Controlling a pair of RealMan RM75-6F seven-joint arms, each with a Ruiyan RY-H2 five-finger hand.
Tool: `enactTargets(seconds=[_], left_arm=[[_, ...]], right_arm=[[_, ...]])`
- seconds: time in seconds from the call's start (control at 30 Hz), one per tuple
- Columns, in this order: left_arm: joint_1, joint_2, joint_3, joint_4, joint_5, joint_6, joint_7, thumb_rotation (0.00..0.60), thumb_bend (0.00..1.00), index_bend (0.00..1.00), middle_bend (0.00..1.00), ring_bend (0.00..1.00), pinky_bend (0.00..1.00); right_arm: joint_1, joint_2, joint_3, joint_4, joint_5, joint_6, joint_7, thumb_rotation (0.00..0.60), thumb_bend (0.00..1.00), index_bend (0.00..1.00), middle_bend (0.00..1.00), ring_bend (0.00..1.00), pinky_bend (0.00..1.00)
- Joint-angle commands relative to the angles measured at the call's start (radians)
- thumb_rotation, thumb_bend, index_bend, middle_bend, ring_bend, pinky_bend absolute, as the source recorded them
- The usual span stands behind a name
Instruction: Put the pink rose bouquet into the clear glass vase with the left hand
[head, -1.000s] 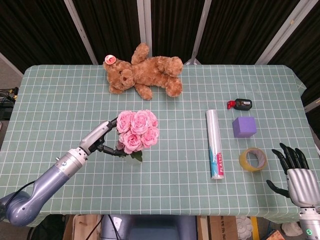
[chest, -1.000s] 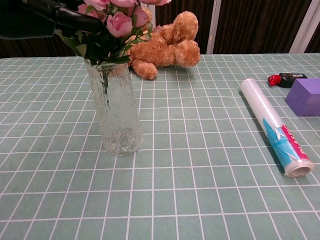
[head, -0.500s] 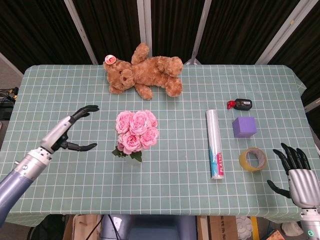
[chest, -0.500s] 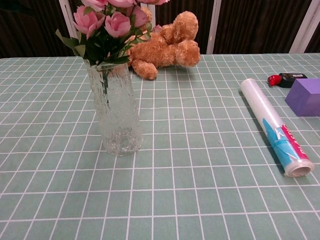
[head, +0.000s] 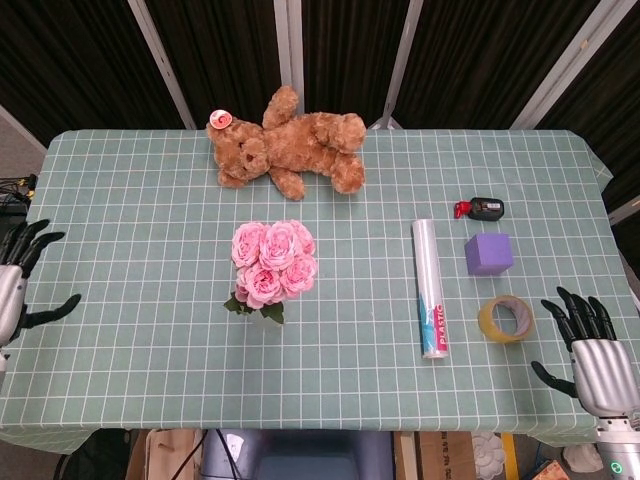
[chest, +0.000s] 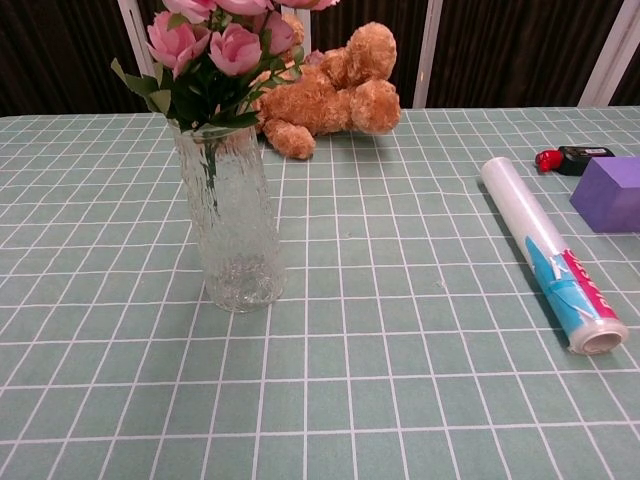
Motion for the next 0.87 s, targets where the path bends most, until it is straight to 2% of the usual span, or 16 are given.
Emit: enactTargets(seconds=[0.03,0.27,0.53,0.87], left_arm=[[0.103,-0.124,0.067,0.094,-0.049,0.125,0.112,0.600,0.24,0.19,0.05,0.00,0.09],[0.095,-0.121,0.078,0.108,-0.001,0.107,0.059,0.600,0.24,0.17,0.05,0.00,0.08],[0.082,-0.118,0.077,0.134,0.006,0.076,0.024,0.600,0.24,0.17,0.05,0.00,0.08],[0.066,-0.140,0.077,0.207,0.070,0.083,-0.035,0.600,0.24,0.17,0.05,0.00,0.05]], right_arm=[[0.002,-0.007,0.002,0.004,-0.006,0.005,-0.008,0.600,0.20,0.18,0.08,0.09,0.00],[0.005,-0.022,0.003,0.020,-0.033,0.022,-0.024,0.600,0.20,0.18,0.08,0.09,0.00],[0.009,-0.028,-0.006,0.023,-0.051,0.017,-0.050,0.600,0.20,0.18,0.08,0.09,0.00],[0.020,-0.027,-0.016,0.019,-0.072,0.003,-0.054,0.600,0.20,0.18,0.08,0.09,0.00]])
